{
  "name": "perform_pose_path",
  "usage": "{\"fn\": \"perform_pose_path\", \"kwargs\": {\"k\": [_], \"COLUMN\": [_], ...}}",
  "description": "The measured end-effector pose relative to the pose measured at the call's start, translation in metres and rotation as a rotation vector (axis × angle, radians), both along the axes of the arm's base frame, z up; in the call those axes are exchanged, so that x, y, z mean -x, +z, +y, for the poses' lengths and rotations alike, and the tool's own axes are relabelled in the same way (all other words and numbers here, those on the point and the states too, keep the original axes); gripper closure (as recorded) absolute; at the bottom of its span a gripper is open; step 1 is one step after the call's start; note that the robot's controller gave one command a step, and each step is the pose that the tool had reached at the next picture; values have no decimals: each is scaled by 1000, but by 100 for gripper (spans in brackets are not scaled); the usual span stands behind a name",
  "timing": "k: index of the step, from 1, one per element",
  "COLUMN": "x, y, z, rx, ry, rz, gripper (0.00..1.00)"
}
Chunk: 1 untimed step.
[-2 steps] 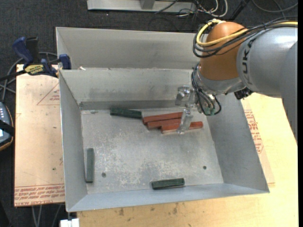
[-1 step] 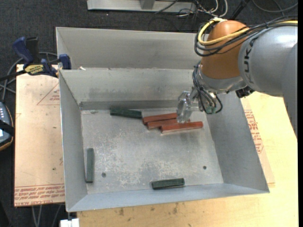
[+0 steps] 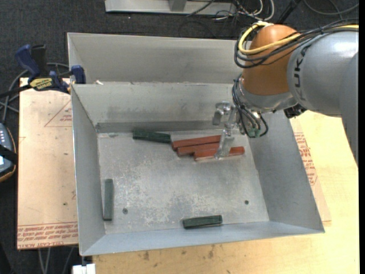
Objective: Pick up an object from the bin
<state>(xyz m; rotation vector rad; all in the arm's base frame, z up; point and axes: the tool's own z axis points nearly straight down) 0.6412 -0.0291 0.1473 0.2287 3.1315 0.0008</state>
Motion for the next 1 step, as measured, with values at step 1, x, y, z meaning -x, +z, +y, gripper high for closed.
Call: {"fn": "perform_pose_path", "kwargs": {"k": [1], "x": [-2], "y": [-82], "z": [20], "rx": [-2], "ry": [68], "rz": [6], "gripper": [0]}}
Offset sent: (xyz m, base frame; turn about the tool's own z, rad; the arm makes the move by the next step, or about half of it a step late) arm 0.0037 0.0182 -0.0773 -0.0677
